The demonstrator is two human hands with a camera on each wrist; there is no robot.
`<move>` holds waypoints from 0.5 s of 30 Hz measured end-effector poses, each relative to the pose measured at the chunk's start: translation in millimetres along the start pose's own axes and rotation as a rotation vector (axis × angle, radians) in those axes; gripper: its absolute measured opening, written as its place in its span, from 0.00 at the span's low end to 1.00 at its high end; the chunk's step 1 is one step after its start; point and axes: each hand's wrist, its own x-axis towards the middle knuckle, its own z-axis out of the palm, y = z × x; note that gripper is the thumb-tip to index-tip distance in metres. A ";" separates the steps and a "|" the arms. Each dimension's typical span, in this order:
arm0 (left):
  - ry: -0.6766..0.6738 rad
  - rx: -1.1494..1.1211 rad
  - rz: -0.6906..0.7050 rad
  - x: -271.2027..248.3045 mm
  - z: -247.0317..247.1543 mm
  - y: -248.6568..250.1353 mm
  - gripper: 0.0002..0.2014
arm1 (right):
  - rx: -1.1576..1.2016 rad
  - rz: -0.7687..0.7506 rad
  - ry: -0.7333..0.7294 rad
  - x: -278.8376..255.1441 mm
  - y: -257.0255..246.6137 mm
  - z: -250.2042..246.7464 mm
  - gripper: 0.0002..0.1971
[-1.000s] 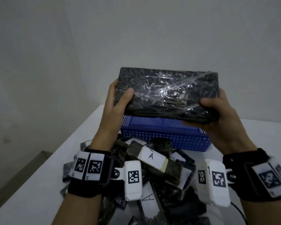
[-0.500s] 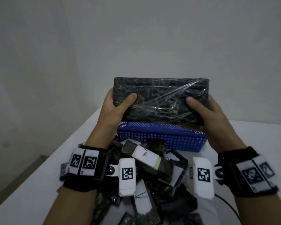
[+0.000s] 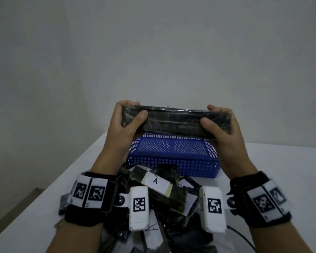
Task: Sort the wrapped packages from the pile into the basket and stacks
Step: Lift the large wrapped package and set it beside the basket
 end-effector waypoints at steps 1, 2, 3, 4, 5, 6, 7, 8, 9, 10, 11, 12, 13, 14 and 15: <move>-0.017 0.004 0.017 -0.5 0.9 -0.2 0.13 | -0.010 -0.010 0.015 -1.3 0.6 0.1 0.23; -0.028 0.010 0.026 0.1 0.2 -1.5 0.14 | -0.019 -0.011 0.022 -2.4 0.7 -0.4 0.23; -0.024 0.018 0.032 0.6 -1.3 -3.0 0.15 | -0.036 -0.007 0.029 -3.5 0.4 -1.3 0.23; -0.018 0.021 0.037 1.7 -2.6 -4.8 0.15 | -0.066 0.012 0.036 -3.9 0.5 -2.2 0.25; -0.008 0.009 0.041 1.8 -3.3 -6.2 0.15 | -0.103 0.056 0.045 -4.8 -1.0 -2.6 0.28; 0.002 -0.025 0.047 1.6 -3.7 -8.0 0.14 | -0.125 0.132 0.046 -5.4 -3.7 -2.7 0.33; 0.014 -0.083 0.048 2.4 -3.9 -9.3 0.12 | -0.113 0.228 0.029 -5.2 -6.7 -2.8 0.37; 0.022 -0.153 0.042 2.9 -3.3 -8.7 0.10 | -0.073 0.323 -0.009 -4.7 -10.6 -3.5 0.40; 0.020 -0.223 0.025 3.8 -3.6 -8.8 0.08 | -0.025 0.397 -0.050 -4.8 -14.3 -3.8 0.41; 0.011 -0.265 0.014 3.8 -3.7 -8.3 0.07 | 0.013 0.429 -0.083 -5.8 -19.3 -4.0 0.41; 0.005 -0.282 0.014 2.9 -3.4 -7.7 0.06 | 0.051 0.435 -0.097 -5.8 -22.1 -4.8 0.38; 0.002 -0.269 0.019 3.6 -4.7 -8.5 0.04 | 0.094 0.433 -0.089 -4.4 -23.1 -5.2 0.36; 0.001 -0.251 0.013 3.2 -4.3 -8.2 0.01 | 0.131 0.430 -0.067 -3.6 -22.3 -5.3 0.33; 0.002 -0.224 -0.005 3.8 -5.1 -8.3 0.07 | 0.156 0.419 -0.037 -2.3 -19.6 -3.9 0.32; -0.001 -0.204 -0.052 4.7 -5.7 -9.6 0.16 | 0.175 0.400 0.004 -1.5 -16.5 -2.9 0.32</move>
